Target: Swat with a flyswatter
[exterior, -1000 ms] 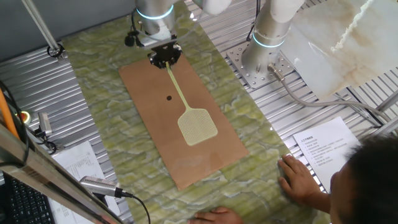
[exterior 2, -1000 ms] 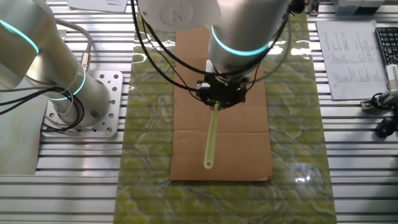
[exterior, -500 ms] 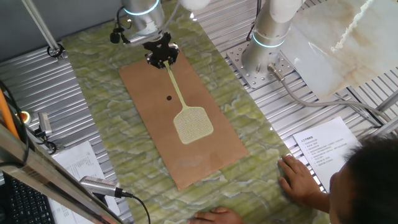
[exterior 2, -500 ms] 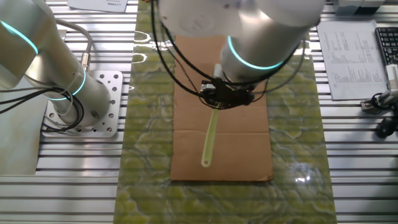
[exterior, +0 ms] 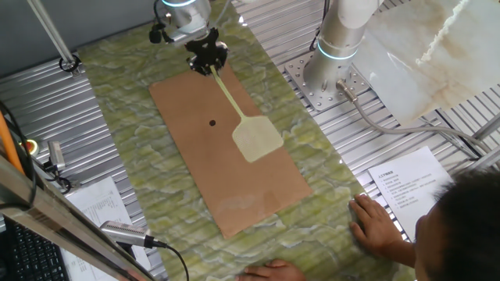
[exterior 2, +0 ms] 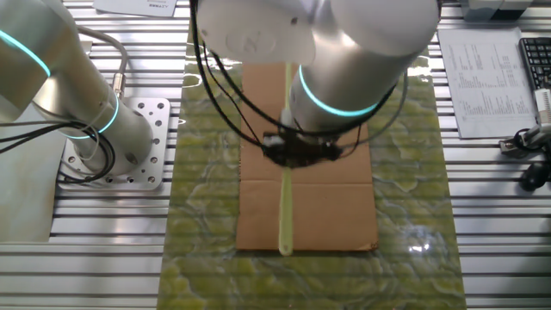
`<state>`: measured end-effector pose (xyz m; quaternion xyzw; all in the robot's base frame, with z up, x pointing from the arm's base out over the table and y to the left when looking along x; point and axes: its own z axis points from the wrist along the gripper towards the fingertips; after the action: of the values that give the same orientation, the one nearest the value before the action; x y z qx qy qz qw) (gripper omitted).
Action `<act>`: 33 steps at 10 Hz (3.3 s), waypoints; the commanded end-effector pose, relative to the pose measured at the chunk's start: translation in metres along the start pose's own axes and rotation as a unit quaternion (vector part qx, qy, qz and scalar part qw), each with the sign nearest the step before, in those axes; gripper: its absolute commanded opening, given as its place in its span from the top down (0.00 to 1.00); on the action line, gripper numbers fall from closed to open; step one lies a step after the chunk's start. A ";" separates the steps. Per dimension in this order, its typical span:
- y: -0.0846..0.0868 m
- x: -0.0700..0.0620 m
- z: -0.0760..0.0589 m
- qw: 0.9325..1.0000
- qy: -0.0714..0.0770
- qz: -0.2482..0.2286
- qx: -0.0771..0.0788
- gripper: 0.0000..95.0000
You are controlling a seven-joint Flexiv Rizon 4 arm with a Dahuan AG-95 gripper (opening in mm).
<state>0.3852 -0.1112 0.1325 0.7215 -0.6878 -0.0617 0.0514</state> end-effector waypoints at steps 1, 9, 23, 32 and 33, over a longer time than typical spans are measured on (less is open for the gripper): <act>-0.005 0.033 0.007 0.999 0.015 -0.036 0.013 1.00; -0.009 0.044 0.016 1.000 0.018 0.015 0.012 1.00; -0.034 0.151 0.029 0.994 0.098 -0.004 0.054 1.00; -0.029 0.162 0.030 0.986 0.088 0.124 0.072 1.00; -0.029 0.162 0.030 0.986 0.079 0.130 0.068 1.00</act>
<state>0.4156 -0.2712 0.0959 0.6351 -0.7656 0.0727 0.0721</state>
